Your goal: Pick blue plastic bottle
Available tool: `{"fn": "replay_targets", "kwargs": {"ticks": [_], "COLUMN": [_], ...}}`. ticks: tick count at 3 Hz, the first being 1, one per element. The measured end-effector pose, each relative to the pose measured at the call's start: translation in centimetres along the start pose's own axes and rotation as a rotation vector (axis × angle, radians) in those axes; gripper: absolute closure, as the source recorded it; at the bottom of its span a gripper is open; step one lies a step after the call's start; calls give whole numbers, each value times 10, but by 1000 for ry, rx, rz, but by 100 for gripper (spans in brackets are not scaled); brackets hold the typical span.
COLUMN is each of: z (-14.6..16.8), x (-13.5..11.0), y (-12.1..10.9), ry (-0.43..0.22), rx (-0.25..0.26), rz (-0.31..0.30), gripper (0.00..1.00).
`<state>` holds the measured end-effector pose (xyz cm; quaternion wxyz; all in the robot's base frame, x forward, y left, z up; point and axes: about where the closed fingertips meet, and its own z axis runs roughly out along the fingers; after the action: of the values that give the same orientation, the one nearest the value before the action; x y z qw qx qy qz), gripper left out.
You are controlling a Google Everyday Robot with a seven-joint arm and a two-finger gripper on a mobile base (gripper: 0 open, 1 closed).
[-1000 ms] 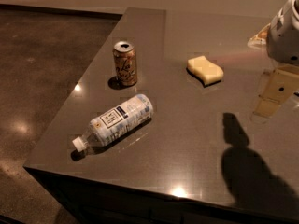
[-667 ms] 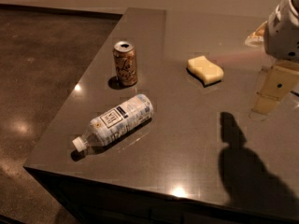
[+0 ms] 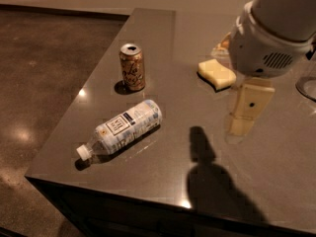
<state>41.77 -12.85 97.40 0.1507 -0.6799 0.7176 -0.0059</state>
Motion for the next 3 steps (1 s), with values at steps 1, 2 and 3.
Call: {"fn": "replay_targets", "kwargs": {"ticks": [1, 2, 3], "z": [24, 57, 82], "x": [-43, -83, -113], "y": [19, 28, 22], "ry": [1, -8, -25], "rx": [-33, -78, -116], "rz": [-90, -161, -199], "gripper": [0, 0, 0]}}
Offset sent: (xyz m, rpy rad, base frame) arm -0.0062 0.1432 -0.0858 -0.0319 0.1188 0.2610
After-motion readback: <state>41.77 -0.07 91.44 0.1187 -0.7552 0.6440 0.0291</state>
